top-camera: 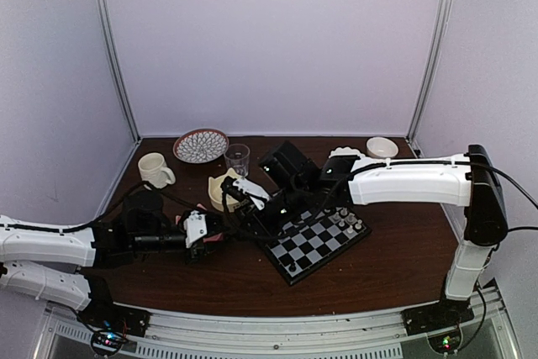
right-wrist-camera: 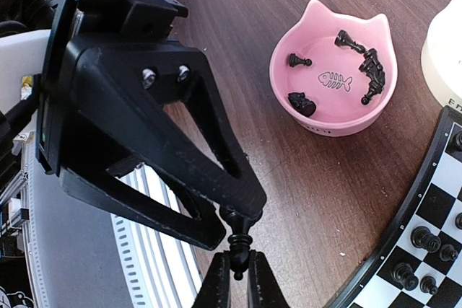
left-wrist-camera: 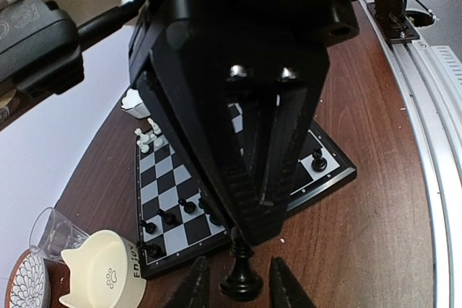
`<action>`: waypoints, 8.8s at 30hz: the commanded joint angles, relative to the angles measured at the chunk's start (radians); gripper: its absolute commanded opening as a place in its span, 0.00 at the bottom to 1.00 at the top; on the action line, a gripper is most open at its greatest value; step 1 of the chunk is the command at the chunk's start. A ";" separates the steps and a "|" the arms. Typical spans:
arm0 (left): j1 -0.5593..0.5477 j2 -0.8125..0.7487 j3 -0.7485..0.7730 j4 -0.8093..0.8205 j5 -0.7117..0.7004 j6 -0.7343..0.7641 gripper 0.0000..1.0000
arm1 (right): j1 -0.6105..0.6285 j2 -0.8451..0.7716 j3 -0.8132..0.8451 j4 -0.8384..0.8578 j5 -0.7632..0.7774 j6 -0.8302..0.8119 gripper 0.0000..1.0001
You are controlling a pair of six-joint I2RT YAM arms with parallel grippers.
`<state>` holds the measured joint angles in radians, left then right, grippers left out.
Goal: Set up the chess pieces on the board
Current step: Pass from the right arm to the left, then pass from the left arm to the right, then place the bishop on f8, then pick up the knight from the storage box.
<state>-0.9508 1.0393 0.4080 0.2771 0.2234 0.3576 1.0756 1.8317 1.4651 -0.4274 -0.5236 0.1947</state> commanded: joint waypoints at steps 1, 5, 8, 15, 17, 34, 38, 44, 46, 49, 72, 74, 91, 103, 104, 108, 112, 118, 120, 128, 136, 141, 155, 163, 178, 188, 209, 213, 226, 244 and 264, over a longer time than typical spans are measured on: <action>-0.003 0.007 0.026 0.011 0.003 0.004 0.30 | -0.006 -0.033 -0.010 0.028 0.007 0.014 0.00; -0.003 0.013 0.027 0.012 0.007 0.003 0.38 | -0.006 -0.034 -0.011 0.029 0.005 0.015 0.00; -0.003 0.020 0.029 0.012 0.011 0.000 0.39 | -0.006 -0.036 -0.012 0.031 0.004 0.015 0.00; -0.003 0.023 0.035 0.002 0.009 0.001 0.27 | -0.006 -0.039 -0.016 0.035 0.004 0.017 0.00; -0.002 0.024 0.034 0.002 0.007 0.001 0.24 | -0.007 -0.040 -0.017 0.038 0.004 0.018 0.00; -0.003 0.043 0.037 0.038 0.023 -0.041 0.10 | -0.008 -0.069 -0.089 0.157 0.033 0.073 0.29; -0.002 0.036 0.035 0.042 0.019 -0.043 0.10 | -0.008 -0.059 -0.081 0.152 0.028 0.072 0.26; -0.002 0.036 0.034 0.045 0.020 -0.045 0.10 | -0.007 -0.035 -0.060 0.131 0.020 0.069 0.21; -0.003 0.033 0.033 0.045 0.021 -0.045 0.10 | -0.008 -0.032 -0.058 0.125 0.022 0.066 0.21; -0.002 0.031 0.032 0.047 0.022 -0.045 0.10 | -0.007 -0.030 -0.054 0.121 0.024 0.065 0.22; -0.002 0.027 0.028 0.056 0.008 -0.064 0.56 | -0.011 -0.019 0.008 0.017 0.124 0.037 0.00; -0.003 0.022 0.028 0.056 -0.015 -0.077 0.63 | -0.017 -0.004 0.052 -0.065 0.174 0.020 0.00; 0.016 -0.057 0.035 0.017 -0.432 -0.302 0.78 | -0.055 0.357 0.594 -0.596 0.478 -0.062 0.00; 0.018 -0.051 0.023 0.018 -0.511 -0.295 0.78 | -0.078 0.550 0.849 -0.757 0.505 -0.138 0.01; 0.017 -0.046 0.025 0.018 -0.514 -0.295 0.78 | -0.078 0.559 0.859 -0.761 0.500 -0.146 0.01; 0.017 -0.036 0.026 0.014 -0.534 -0.298 0.78 | -0.078 0.581 0.880 -0.764 0.493 -0.173 0.01; 0.017 -0.034 0.029 0.011 -0.544 -0.299 0.78 | -0.078 0.602 0.902 -0.781 0.508 -0.181 0.01; 0.017 -0.042 0.029 0.000 -0.586 -0.307 0.78 | -0.079 0.621 0.903 -0.785 0.510 -0.181 0.02; 0.017 -0.045 0.029 -0.005 -0.602 -0.313 0.78 | -0.080 0.625 0.905 -0.786 0.516 -0.210 0.03; 0.017 -0.073 0.021 -0.009 -0.618 -0.315 0.78 | -0.083 0.644 0.921 -0.788 0.519 -0.215 0.04; 0.017 -0.072 0.022 -0.012 -0.609 -0.314 0.78 | -0.086 0.662 0.930 -0.798 0.545 -0.219 0.04; 0.017 -0.072 0.022 -0.016 -0.608 -0.312 0.78 | -0.087 0.666 0.929 -0.804 0.554 -0.221 0.05; 0.017 -0.069 0.023 -0.018 -0.605 -0.310 0.78 | -0.088 0.661 0.929 -0.816 0.543 -0.219 0.08; 0.018 -0.068 0.023 -0.018 -0.606 -0.309 0.78 | -0.087 0.662 0.929 -0.817 0.531 -0.219 0.09; 0.017 -0.074 0.017 -0.009 -0.587 -0.307 0.80 | -0.088 0.648 0.931 -0.802 0.528 -0.212 0.26; 0.017 -0.106 -0.005 0.024 -0.602 -0.313 0.84 | -0.088 0.616 0.927 -0.763 0.534 -0.197 0.31; 0.017 -0.307 -0.056 0.009 -0.714 -0.502 0.98 | -0.098 0.159 0.477 -0.360 0.599 -0.117 0.33; 0.019 -0.294 -0.001 -0.128 -0.744 -0.574 0.97 | -0.098 -0.132 0.088 -0.020 0.581 -0.104 0.38; 0.073 0.035 0.273 -0.505 -0.685 -0.809 0.97 | -0.103 -0.598 -0.692 0.573 0.862 -0.109 0.45; 0.196 0.345 0.417 -0.655 -0.568 -0.810 0.43 | -0.115 -0.484 -0.773 0.681 0.962 -0.054 0.52; 0.196 0.560 0.495 -0.582 -0.447 -0.712 0.23 | -0.124 -0.496 -0.767 0.663 0.933 -0.053 0.53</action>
<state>-0.7597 1.5543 0.8761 -0.3553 -0.2562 -0.3855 0.9573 1.3483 0.6685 0.2405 0.4194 0.1310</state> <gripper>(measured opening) 0.232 0.534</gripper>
